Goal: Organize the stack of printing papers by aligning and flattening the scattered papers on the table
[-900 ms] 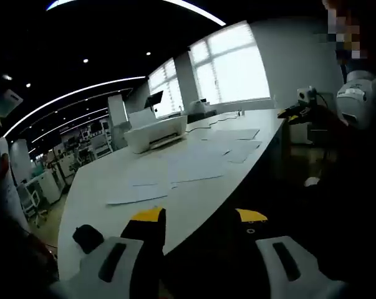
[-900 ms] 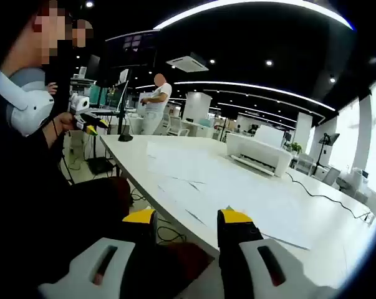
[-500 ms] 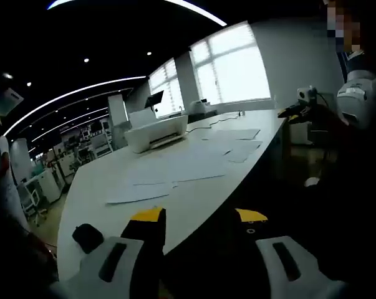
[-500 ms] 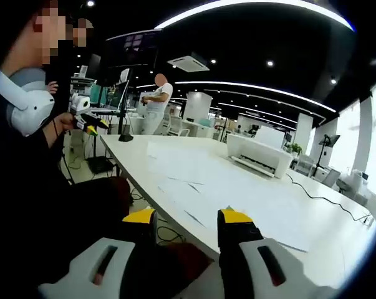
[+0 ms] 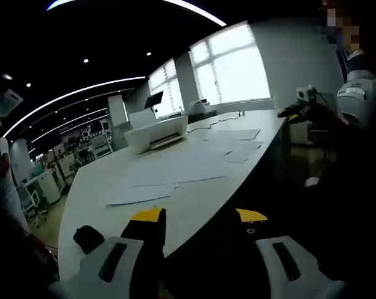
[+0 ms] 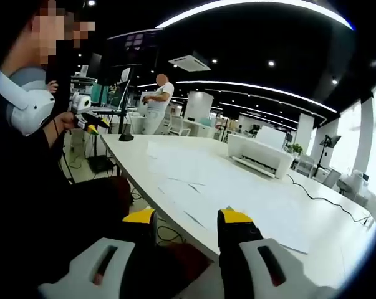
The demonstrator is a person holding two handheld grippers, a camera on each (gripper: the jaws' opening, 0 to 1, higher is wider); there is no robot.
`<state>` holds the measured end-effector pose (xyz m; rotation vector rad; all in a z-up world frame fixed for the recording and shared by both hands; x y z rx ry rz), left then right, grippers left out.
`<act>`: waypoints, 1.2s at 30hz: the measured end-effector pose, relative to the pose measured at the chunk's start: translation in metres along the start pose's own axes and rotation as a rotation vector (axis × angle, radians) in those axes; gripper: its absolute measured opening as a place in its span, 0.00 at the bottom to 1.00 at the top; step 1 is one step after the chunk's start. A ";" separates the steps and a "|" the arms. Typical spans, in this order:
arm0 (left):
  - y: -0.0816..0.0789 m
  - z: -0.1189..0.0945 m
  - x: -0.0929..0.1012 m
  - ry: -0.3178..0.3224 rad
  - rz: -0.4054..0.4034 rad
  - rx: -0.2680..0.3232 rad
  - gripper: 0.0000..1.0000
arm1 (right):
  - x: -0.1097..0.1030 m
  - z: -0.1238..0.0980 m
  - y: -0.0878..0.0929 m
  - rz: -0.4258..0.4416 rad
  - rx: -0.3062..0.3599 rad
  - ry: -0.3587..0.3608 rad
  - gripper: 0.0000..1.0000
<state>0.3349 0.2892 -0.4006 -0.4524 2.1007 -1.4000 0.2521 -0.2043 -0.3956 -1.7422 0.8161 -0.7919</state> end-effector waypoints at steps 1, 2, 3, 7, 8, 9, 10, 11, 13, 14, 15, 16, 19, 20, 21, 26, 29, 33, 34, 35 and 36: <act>0.000 0.000 0.000 0.001 0.000 0.001 0.48 | 0.000 0.001 0.001 0.002 -0.001 0.001 0.35; -0.001 0.000 0.000 0.001 0.000 0.003 0.48 | 0.000 0.001 0.001 0.003 -0.002 0.000 0.35; -0.001 0.001 0.000 0.001 0.000 0.004 0.48 | 0.000 0.001 0.002 0.005 -0.002 0.000 0.35; -0.001 0.003 0.000 0.006 0.001 0.007 0.48 | 0.002 0.002 0.002 0.011 -0.004 0.004 0.35; 0.000 0.005 0.000 0.008 -0.001 0.007 0.48 | 0.003 0.001 0.003 0.014 -0.002 0.005 0.35; 0.001 0.007 0.000 0.012 -0.004 0.003 0.48 | 0.005 0.001 0.003 0.019 -0.001 0.007 0.35; 0.002 0.009 0.000 0.014 -0.005 0.000 0.48 | 0.007 0.001 0.005 0.023 -0.001 0.009 0.35; 0.002 0.010 0.000 0.016 -0.005 -0.004 0.48 | 0.008 0.001 0.006 0.026 -0.003 0.011 0.35; 0.002 0.012 -0.001 0.017 -0.006 -0.006 0.48 | 0.011 0.001 0.008 0.031 -0.006 0.015 0.35; 0.001 0.013 0.000 0.020 -0.006 -0.004 0.48 | 0.011 0.001 0.008 0.033 -0.006 0.016 0.35; 0.000 0.014 0.000 0.022 -0.006 -0.003 0.48 | 0.012 0.001 0.008 0.035 -0.006 0.016 0.35; -0.001 0.015 0.000 0.024 -0.006 -0.003 0.48 | 0.013 0.001 0.008 0.035 -0.006 0.015 0.35; 0.000 0.020 -0.001 0.028 -0.008 -0.012 0.48 | 0.016 0.005 0.007 0.037 -0.004 0.013 0.35; 0.001 0.021 -0.002 0.029 -0.010 -0.013 0.48 | 0.017 0.007 0.006 0.039 -0.004 0.011 0.35; 0.001 0.023 -0.002 0.030 -0.012 -0.014 0.48 | 0.018 0.009 0.006 0.040 -0.004 0.009 0.35; 0.002 0.031 -0.008 0.038 -0.020 -0.018 0.48 | 0.023 0.022 0.000 0.048 -0.006 -0.005 0.36; 0.004 0.036 -0.012 0.042 -0.026 -0.025 0.48 | 0.025 0.031 -0.004 0.046 -0.012 -0.015 0.36; 0.004 0.043 -0.016 0.049 -0.031 -0.025 0.48 | 0.033 0.043 -0.010 0.047 -0.024 -0.028 0.36; 0.004 0.045 -0.016 0.051 -0.032 -0.024 0.48 | 0.035 0.046 -0.012 0.049 -0.027 -0.031 0.36; 0.005 0.046 -0.017 0.053 -0.034 -0.024 0.48 | 0.037 0.049 -0.013 0.052 -0.031 -0.032 0.36; 0.005 0.048 -0.017 0.056 -0.036 -0.023 0.48 | 0.039 0.051 -0.014 0.051 -0.034 -0.033 0.36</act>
Point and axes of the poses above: the point that each gripper's makers call its tool centre point, and the gripper's own axes: z roughly forward along the fingers, x roughly to its right, y roughly out of its underside, the point moved 4 cm from there along -z, roughly backward along the fingers, and after that the axes turned 5 degrees about z, right-handed, at the moved point
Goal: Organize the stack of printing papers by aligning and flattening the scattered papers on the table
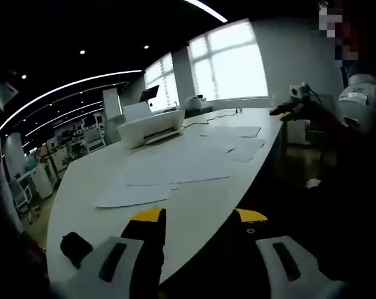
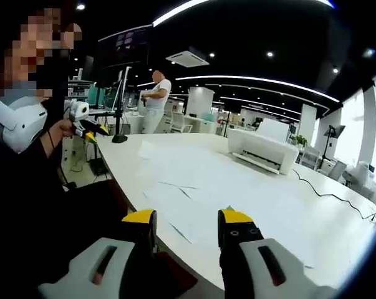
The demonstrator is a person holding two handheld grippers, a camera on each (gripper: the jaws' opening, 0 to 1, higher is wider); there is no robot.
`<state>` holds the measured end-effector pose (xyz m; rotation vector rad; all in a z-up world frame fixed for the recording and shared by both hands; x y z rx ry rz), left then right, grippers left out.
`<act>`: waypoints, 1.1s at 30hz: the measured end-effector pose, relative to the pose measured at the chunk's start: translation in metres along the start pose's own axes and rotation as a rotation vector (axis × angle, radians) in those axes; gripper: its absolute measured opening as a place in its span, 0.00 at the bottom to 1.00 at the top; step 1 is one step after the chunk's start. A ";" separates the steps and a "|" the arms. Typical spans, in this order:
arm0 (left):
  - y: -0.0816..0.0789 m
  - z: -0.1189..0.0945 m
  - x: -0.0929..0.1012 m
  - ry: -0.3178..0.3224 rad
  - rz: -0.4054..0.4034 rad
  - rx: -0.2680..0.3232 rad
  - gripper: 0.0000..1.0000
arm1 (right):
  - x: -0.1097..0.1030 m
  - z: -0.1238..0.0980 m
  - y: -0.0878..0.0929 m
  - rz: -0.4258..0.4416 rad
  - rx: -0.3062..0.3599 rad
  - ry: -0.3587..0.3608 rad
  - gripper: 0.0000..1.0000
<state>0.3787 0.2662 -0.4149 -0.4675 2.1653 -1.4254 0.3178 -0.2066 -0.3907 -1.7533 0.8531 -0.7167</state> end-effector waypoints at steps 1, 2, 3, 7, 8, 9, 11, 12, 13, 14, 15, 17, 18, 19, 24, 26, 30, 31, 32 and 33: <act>0.001 0.001 0.000 0.002 -0.003 0.000 0.48 | 0.002 0.003 -0.002 -0.004 -0.006 -0.002 0.36; 0.002 0.002 -0.001 0.004 -0.004 -0.001 0.48 | 0.003 0.004 -0.003 -0.006 -0.009 -0.003 0.36; 0.003 0.004 -0.001 0.005 -0.007 -0.002 0.48 | 0.005 0.007 -0.005 -0.007 -0.012 -0.004 0.36; 0.006 0.007 -0.003 0.011 -0.016 -0.007 0.48 | 0.008 0.014 -0.011 -0.010 -0.015 -0.016 0.36; 0.006 0.007 -0.004 0.011 -0.017 -0.007 0.48 | 0.008 0.015 -0.012 -0.011 -0.015 -0.018 0.36; 0.006 0.007 -0.005 0.011 -0.019 -0.007 0.48 | 0.009 0.017 -0.014 -0.012 -0.016 -0.020 0.36; 0.006 0.007 -0.008 0.007 -0.022 -0.004 0.48 | 0.012 0.021 -0.018 -0.014 -0.019 -0.021 0.36; 0.007 0.007 -0.009 0.006 -0.024 -0.002 0.48 | 0.013 0.023 -0.019 -0.015 -0.020 -0.021 0.36; 0.007 0.007 -0.010 0.006 -0.025 -0.001 0.48 | 0.014 0.025 -0.021 -0.015 -0.020 -0.022 0.35; 0.007 0.007 -0.010 0.006 -0.027 -0.001 0.48 | 0.015 0.028 -0.023 -0.018 -0.022 -0.024 0.35; 0.008 0.008 -0.011 0.007 -0.028 -0.001 0.48 | 0.015 0.030 -0.024 -0.020 -0.023 -0.026 0.35; 0.009 0.008 -0.011 0.009 -0.030 -0.003 0.48 | 0.016 0.034 -0.027 -0.021 -0.025 -0.030 0.35; 0.009 0.009 -0.012 0.009 -0.031 -0.004 0.48 | 0.017 0.038 -0.029 -0.023 -0.027 -0.034 0.35; 0.010 0.009 -0.012 0.010 -0.032 -0.005 0.48 | 0.017 0.040 -0.030 -0.024 -0.030 -0.036 0.35; 0.011 0.010 -0.016 0.009 -0.040 -0.005 0.48 | 0.018 0.050 -0.035 -0.035 -0.041 -0.052 0.35; 0.012 0.012 -0.018 0.011 -0.042 -0.009 0.48 | 0.019 0.055 -0.037 -0.038 -0.044 -0.057 0.35; 0.012 0.016 -0.021 0.015 -0.047 -0.013 0.48 | 0.022 0.062 -0.039 -0.043 -0.052 -0.067 0.35; 0.012 0.017 -0.022 0.015 -0.047 -0.015 0.48 | 0.023 0.064 -0.039 -0.043 -0.052 -0.069 0.35; 0.012 0.018 -0.022 0.015 -0.048 -0.016 0.48 | 0.024 0.065 -0.039 -0.044 -0.054 -0.071 0.35; 0.012 0.019 -0.023 0.015 -0.048 -0.017 0.48 | 0.025 0.067 -0.039 -0.043 -0.056 -0.073 0.35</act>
Point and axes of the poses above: the point that each gripper's makers call its tool centre point, and the gripper's own axes: z roughly forward along the fingers, x roughly to its right, y roughly out of its underside, the point moved 4 cm from there along -z, roughly backward along the fingers, and after that the axes turned 5 degrees about z, right-handed, at the moved point
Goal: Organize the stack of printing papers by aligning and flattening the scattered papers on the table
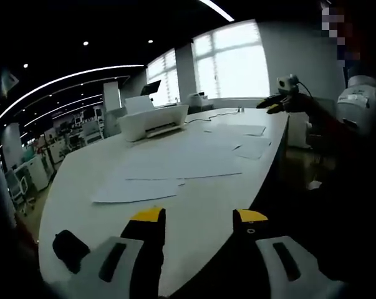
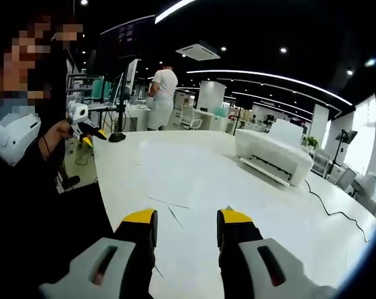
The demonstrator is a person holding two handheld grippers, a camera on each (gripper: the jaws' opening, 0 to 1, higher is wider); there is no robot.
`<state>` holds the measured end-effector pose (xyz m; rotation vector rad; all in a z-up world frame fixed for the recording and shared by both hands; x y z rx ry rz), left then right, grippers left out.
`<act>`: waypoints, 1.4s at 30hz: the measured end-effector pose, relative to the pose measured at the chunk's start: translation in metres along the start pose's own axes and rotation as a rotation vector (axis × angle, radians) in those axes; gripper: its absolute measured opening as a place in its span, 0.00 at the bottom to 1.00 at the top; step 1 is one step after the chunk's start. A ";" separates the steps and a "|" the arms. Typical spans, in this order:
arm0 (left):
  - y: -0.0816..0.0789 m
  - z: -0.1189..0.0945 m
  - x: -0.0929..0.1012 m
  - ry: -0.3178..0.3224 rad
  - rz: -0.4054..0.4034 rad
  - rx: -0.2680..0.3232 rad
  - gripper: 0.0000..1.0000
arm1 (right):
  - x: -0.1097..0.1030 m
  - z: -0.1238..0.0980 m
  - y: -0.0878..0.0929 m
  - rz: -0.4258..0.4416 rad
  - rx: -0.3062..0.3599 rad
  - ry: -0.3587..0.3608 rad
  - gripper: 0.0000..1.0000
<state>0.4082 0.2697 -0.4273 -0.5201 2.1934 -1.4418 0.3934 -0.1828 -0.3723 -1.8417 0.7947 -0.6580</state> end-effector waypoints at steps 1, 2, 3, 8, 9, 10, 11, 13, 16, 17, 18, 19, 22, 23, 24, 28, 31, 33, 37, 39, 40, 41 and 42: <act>0.000 0.001 -0.001 0.000 -0.002 0.000 0.48 | 0.001 0.002 0.000 0.001 -0.003 -0.002 0.35; 0.000 0.002 -0.002 0.000 -0.003 -0.001 0.48 | 0.003 0.004 0.001 0.002 -0.008 -0.005 0.35; 0.000 0.003 -0.002 0.000 -0.004 -0.001 0.48 | 0.004 0.005 0.001 0.003 -0.011 -0.006 0.35; 0.000 0.007 -0.007 0.002 -0.009 -0.005 0.48 | 0.011 0.011 -0.002 0.004 -0.018 -0.012 0.35; 0.000 0.008 -0.008 0.003 -0.009 -0.006 0.48 | 0.012 0.013 -0.002 0.003 -0.018 -0.013 0.35; 0.000 0.009 -0.009 0.004 -0.010 -0.007 0.48 | 0.013 0.014 -0.003 0.003 -0.019 -0.014 0.35; 0.000 0.010 -0.010 0.003 -0.009 -0.009 0.48 | 0.015 0.015 -0.003 0.002 -0.022 -0.013 0.35; -0.001 0.011 -0.013 0.004 -0.010 -0.010 0.48 | 0.018 0.017 -0.003 0.003 -0.026 -0.011 0.35; -0.004 0.014 -0.017 0.006 -0.009 -0.010 0.48 | 0.023 0.020 -0.004 0.007 -0.032 -0.008 0.35; -0.005 0.015 -0.018 0.005 -0.008 -0.009 0.48 | 0.024 0.021 -0.004 0.008 -0.033 -0.008 0.35; -0.006 0.015 -0.020 0.005 -0.009 -0.008 0.48 | 0.025 0.022 -0.005 0.009 -0.034 -0.008 0.35; -0.007 0.016 -0.021 0.004 -0.009 -0.007 0.48 | 0.027 0.024 -0.006 0.010 -0.034 -0.009 0.35; -0.009 0.018 -0.026 0.003 -0.006 -0.007 0.48 | 0.030 0.028 -0.010 0.008 -0.034 -0.012 0.35; -0.010 0.019 -0.027 0.003 -0.005 -0.007 0.48 | 0.031 0.030 -0.012 0.007 -0.034 -0.013 0.35; -0.011 0.019 -0.028 0.002 -0.006 -0.007 0.48 | 0.032 0.032 -0.013 0.006 -0.034 -0.015 0.35; -0.011 0.021 -0.032 0.002 -0.006 -0.011 0.48 | 0.033 0.041 -0.016 0.002 -0.040 -0.032 0.35; -0.011 0.022 -0.036 0.001 -0.009 -0.014 0.48 | 0.035 0.047 -0.018 0.003 -0.046 -0.044 0.35; -0.012 0.023 -0.038 0.001 -0.011 -0.014 0.48 | 0.035 0.051 -0.019 0.001 -0.048 -0.052 0.35; -0.010 0.027 -0.042 0.002 -0.014 -0.017 0.48 | 0.038 0.061 -0.020 0.001 -0.057 -0.069 0.35; -0.009 0.030 -0.043 0.003 -0.017 -0.022 0.48 | 0.038 0.068 -0.018 -0.003 -0.067 -0.079 0.35; -0.008 0.031 -0.044 0.003 -0.018 -0.025 0.48 | 0.038 0.072 -0.017 -0.010 -0.074 -0.088 0.35; -0.008 0.031 -0.044 0.002 -0.018 -0.026 0.48 | 0.037 0.076 -0.015 -0.015 -0.084 -0.099 0.35; -0.007 0.032 -0.044 0.003 -0.020 -0.027 0.48 | 0.037 0.077 -0.014 -0.015 -0.087 -0.102 0.35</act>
Point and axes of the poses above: the point that each gripper's makers call its tool centre point, and the gripper's own axes: z roughly forward along the fingers, x roughly to its right, y roughly out of its underside, the point moved 4 cm from there along -z, roughly backward along the fingers, and after that the axes turned 5 degrees about z, right-handed, at the moved point
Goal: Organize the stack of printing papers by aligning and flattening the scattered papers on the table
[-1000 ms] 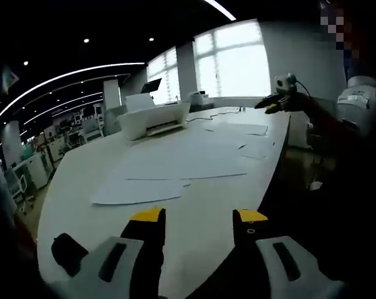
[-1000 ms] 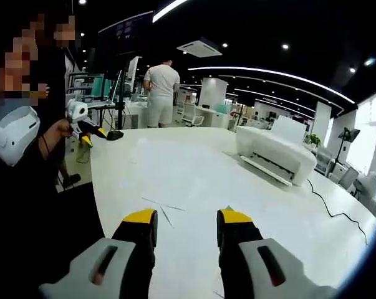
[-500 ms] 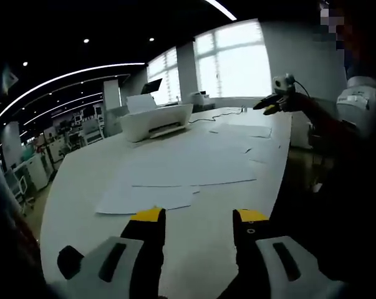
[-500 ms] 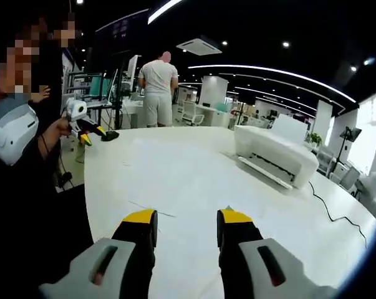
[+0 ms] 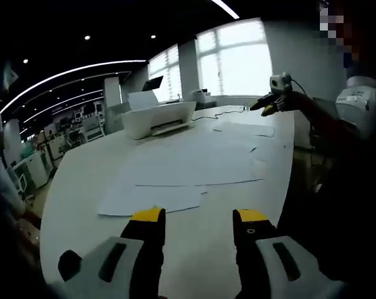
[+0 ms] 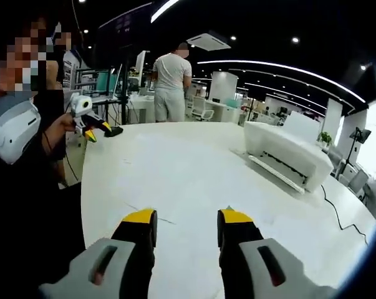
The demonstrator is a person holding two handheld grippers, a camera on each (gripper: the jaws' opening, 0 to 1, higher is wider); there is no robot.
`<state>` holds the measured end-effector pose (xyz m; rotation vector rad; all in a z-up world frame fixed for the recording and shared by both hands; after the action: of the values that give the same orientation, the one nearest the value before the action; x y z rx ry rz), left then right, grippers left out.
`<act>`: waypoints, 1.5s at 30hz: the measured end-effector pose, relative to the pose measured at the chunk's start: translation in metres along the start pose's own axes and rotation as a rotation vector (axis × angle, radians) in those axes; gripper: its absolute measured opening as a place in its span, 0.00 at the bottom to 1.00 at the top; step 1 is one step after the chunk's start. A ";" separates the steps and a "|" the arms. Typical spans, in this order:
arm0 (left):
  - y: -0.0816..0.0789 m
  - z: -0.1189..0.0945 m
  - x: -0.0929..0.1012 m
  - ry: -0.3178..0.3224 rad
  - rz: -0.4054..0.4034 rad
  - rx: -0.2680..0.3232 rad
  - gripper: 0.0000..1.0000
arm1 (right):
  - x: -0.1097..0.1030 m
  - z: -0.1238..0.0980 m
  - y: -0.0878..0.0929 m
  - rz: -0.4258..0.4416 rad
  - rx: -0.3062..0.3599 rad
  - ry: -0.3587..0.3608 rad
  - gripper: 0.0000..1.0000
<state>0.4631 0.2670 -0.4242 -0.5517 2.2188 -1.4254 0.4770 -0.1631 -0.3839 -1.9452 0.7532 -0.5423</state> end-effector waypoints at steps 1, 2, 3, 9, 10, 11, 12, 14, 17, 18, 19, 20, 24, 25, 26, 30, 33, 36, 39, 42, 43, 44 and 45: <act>0.002 0.002 0.000 0.004 -0.005 -0.005 0.48 | 0.001 0.006 0.002 0.001 -0.012 -0.010 0.35; 0.002 0.003 0.001 0.004 -0.005 -0.009 0.48 | 0.001 0.010 0.003 0.000 -0.018 -0.016 0.35; 0.003 0.004 0.001 0.005 -0.005 -0.013 0.48 | 0.002 0.013 0.003 0.001 -0.023 -0.021 0.35; 0.003 0.006 0.002 0.008 -0.011 -0.011 0.48 | 0.002 0.027 0.000 0.004 -0.028 -0.047 0.36; 0.003 0.006 0.002 0.009 -0.011 -0.011 0.48 | 0.002 0.030 0.000 0.003 -0.029 -0.053 0.36; 0.003 0.006 0.002 0.010 -0.011 -0.012 0.48 | 0.001 0.033 -0.001 0.004 -0.031 -0.058 0.36; 0.003 0.005 0.002 0.008 -0.011 -0.012 0.48 | 0.001 0.035 -0.001 0.003 -0.033 -0.063 0.37; 0.004 0.004 0.000 0.004 -0.015 -0.010 0.48 | -0.001 0.041 -0.001 0.001 -0.039 -0.073 0.37; 0.007 0.003 -0.001 0.002 -0.019 -0.012 0.48 | -0.004 0.048 -0.002 0.000 -0.045 -0.085 0.37; 0.007 0.003 -0.002 0.003 -0.019 -0.013 0.48 | -0.005 0.052 -0.003 0.001 -0.047 -0.091 0.38; 0.008 0.003 -0.002 0.003 -0.019 -0.013 0.48 | -0.006 0.053 -0.003 0.000 -0.049 -0.094 0.38; 0.008 0.002 -0.002 0.003 -0.020 -0.013 0.48 | -0.007 0.057 -0.003 -0.001 -0.051 -0.099 0.38; 0.009 0.001 -0.004 -0.001 -0.023 -0.011 0.48 | -0.010 0.067 -0.004 -0.006 -0.060 -0.113 0.39; 0.009 0.001 -0.004 -0.002 -0.024 -0.011 0.48 | -0.011 0.069 -0.005 -0.008 -0.062 -0.117 0.39; 0.010 0.001 -0.005 -0.002 -0.025 -0.011 0.48 | -0.012 0.072 -0.005 -0.008 -0.063 -0.121 0.40; 0.012 0.000 -0.006 -0.003 -0.028 -0.013 0.48 | -0.015 0.082 -0.005 -0.007 -0.066 -0.138 0.41; 0.012 -0.001 -0.006 -0.006 -0.030 -0.014 0.48 | -0.016 0.087 -0.004 -0.006 -0.070 -0.146 0.42; 0.013 -0.001 -0.006 -0.007 -0.030 -0.016 0.48 | -0.016 0.094 -0.003 -0.007 -0.077 -0.152 0.43; 0.013 -0.002 -0.007 -0.009 -0.031 -0.016 0.48 | -0.016 0.100 -0.002 -0.004 -0.081 -0.158 0.45; 0.013 -0.002 -0.007 -0.010 -0.031 -0.017 0.48 | -0.019 0.105 -0.001 -0.003 -0.085 -0.169 0.46; 0.014 -0.002 -0.007 -0.010 -0.032 -0.017 0.48 | -0.019 0.107 -0.001 -0.002 -0.086 -0.172 0.46; 0.014 -0.002 -0.007 -0.010 -0.032 -0.017 0.48 | -0.019 0.108 0.000 -0.001 -0.087 -0.173 0.46; 0.014 -0.002 -0.007 -0.009 -0.033 -0.017 0.48 | -0.019 0.109 0.001 0.001 -0.088 -0.176 0.46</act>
<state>0.4668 0.2778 -0.4352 -0.6017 2.2263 -1.4181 0.5335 -0.0825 -0.4351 -2.0430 0.6755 -0.3374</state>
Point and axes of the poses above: the point that each gripper's makers call its tool centre point, and the gripper's own axes: z roughly forward along the fingers, x roughly to its right, y roughly out of its underside, the point moved 4 cm from there along -z, roughly backward along the fingers, and after that the axes turned 5 degrees about z, right-handed, at the moved point
